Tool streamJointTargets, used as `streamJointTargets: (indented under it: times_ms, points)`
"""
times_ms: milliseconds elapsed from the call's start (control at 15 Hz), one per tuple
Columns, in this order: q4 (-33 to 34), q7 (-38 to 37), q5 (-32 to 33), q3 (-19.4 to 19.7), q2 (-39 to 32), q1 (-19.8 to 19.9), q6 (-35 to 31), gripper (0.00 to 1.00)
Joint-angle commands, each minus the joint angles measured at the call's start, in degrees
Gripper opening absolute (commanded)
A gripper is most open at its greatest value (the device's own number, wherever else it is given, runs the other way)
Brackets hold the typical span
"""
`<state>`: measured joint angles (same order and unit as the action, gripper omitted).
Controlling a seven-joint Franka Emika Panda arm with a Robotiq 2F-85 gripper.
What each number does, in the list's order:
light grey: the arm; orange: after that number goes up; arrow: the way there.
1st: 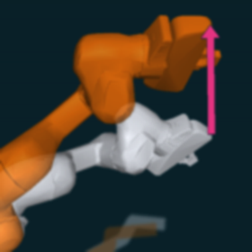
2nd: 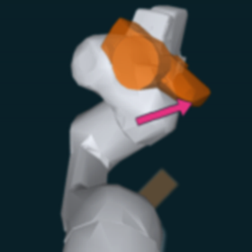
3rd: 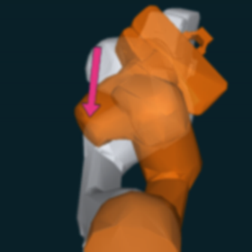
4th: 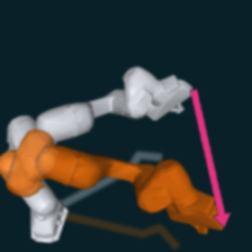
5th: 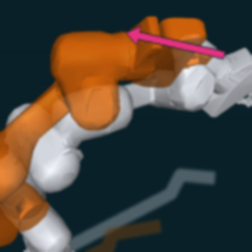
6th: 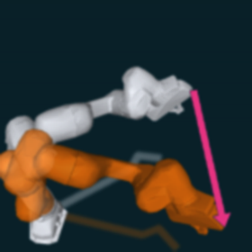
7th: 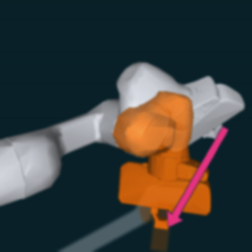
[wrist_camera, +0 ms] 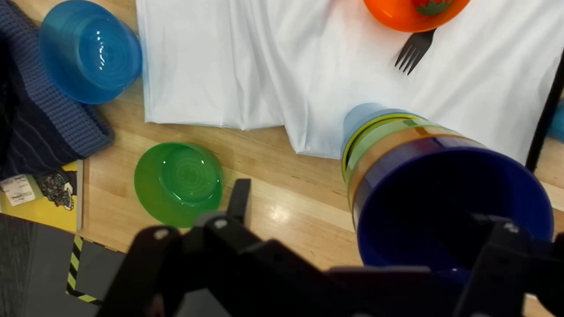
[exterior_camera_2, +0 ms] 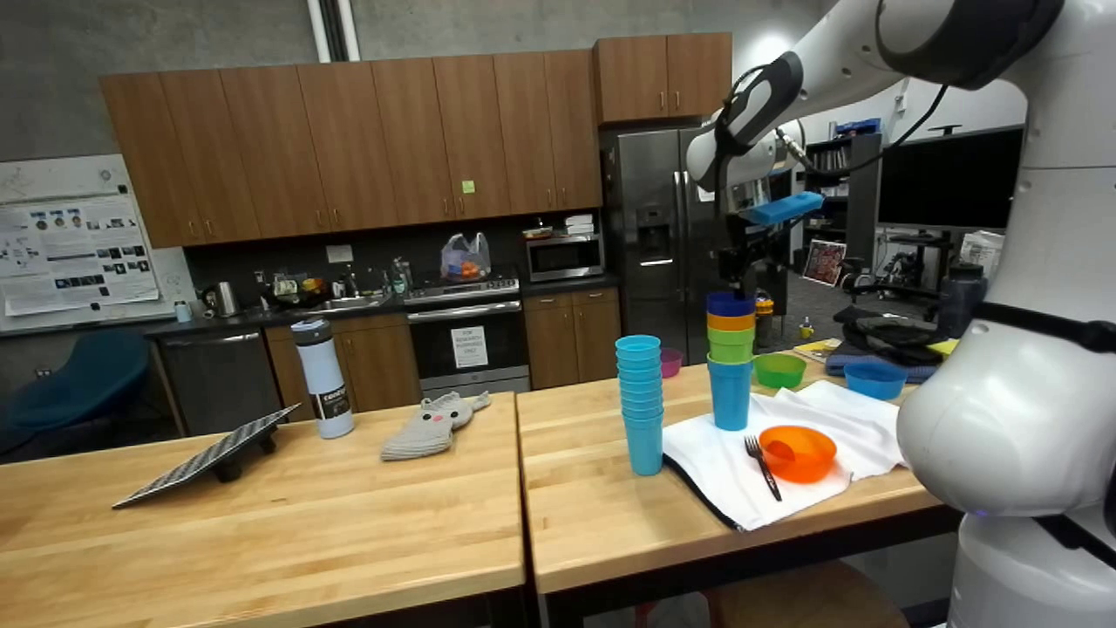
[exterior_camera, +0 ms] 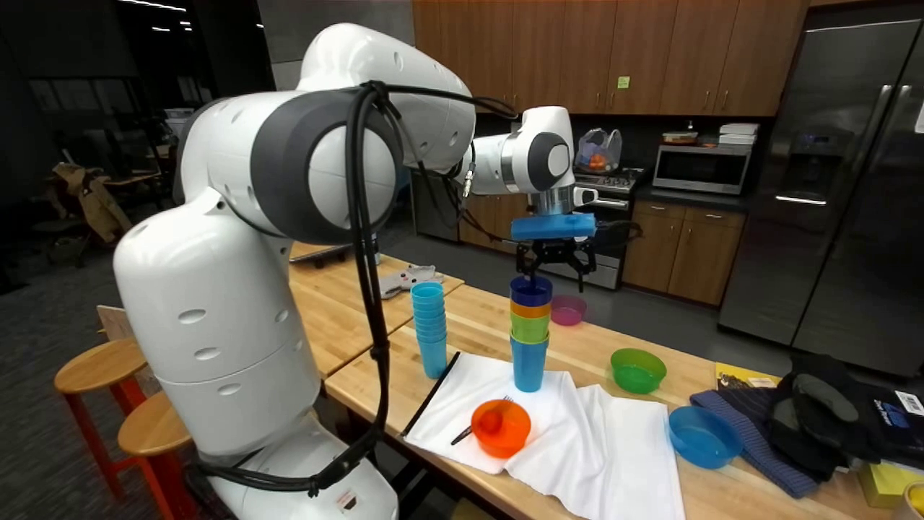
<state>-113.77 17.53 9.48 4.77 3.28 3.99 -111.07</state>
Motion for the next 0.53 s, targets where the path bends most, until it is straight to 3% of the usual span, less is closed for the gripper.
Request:
streamJointTargets:
  times_ms: [0,400,467]
  points:
    - [0.8,-0.1,1.1,-0.3,-0.9,-0.2,-0.6,1.00]
    - [1.2,-0.3,1.1,-0.8,-1.8,-0.5,-1.0,1.00]
    - [1.2,-0.1,1.0,-0.8,-1.9,-0.5,-1.2,0.88]
